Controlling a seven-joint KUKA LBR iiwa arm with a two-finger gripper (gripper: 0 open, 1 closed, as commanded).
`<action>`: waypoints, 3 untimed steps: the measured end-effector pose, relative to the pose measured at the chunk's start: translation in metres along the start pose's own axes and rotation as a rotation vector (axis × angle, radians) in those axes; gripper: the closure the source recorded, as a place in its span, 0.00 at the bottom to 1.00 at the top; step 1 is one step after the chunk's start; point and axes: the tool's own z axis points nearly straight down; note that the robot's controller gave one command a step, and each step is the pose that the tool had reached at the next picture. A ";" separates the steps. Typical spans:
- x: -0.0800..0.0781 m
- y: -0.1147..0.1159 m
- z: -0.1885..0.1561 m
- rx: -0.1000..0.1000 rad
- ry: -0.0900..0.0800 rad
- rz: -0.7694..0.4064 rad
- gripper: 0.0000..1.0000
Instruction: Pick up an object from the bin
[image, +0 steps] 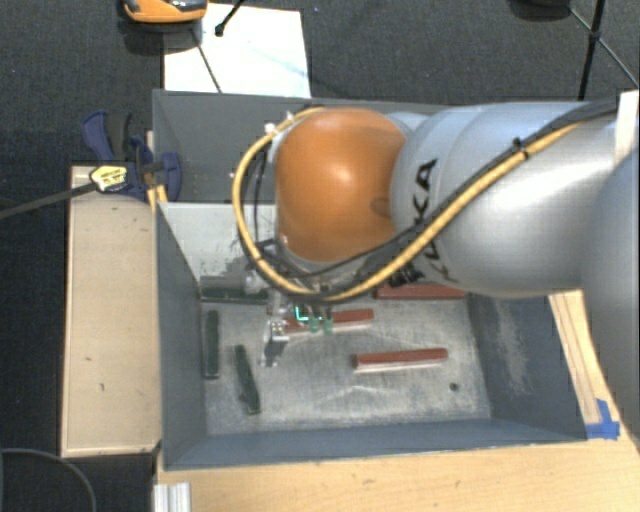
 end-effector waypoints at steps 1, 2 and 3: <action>-0.002 -0.001 -0.004 -0.002 -0.007 0.006 0.00; -0.001 -0.054 0.029 -0.003 -0.009 -0.009 0.00; -0.020 -0.092 0.054 0.000 -0.007 -0.114 0.00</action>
Offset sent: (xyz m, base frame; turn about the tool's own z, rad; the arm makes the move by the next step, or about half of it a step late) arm -0.0005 -0.1046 -0.0589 -0.0096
